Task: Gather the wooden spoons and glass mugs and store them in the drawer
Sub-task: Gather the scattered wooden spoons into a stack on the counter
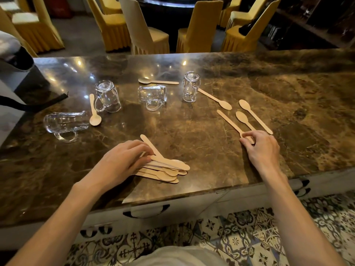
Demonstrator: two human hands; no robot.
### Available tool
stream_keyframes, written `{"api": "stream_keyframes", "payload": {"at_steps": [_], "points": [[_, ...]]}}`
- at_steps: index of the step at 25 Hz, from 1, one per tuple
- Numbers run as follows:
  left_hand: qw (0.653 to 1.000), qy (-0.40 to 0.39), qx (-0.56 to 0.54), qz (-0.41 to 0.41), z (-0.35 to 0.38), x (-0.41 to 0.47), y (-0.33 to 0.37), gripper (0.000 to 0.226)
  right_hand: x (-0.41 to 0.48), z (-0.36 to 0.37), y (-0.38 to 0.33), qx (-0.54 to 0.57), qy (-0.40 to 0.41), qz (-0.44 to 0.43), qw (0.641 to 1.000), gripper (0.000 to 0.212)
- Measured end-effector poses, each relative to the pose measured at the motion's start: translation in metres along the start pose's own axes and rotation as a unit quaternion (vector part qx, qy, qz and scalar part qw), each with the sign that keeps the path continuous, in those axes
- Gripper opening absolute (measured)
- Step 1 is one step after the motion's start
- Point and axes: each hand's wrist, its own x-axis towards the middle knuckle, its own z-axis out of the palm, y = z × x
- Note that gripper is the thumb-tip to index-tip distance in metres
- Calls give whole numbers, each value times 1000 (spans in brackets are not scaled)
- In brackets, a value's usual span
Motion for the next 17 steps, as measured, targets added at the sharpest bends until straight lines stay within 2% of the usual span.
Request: {"api": "stream_keyframes", "payload": {"at_steps": [6, 8, 10, 13, 17], "points": [[999, -7, -25, -18, 5, -1, -4, 33, -5, -5, -5, 39, -4, 3, 999, 22], [998, 8, -49, -34, 3, -2, -5, 32, -9, -7, -14, 89, -8, -13, 996, 22], [994, 65, -61, -69, -1, -2, -12, 28, -16, -10, -30, 146, -27, -62, 987, 21], [975, 173, -3, -136, -16, 6, -32, 20, -32, -10, -61, 202, -86, -165, 962, 19], [933, 266, 79, -229, -53, 20, -69, 19, -55, 6, -93, 203, -191, -251, 927, 20]]}}
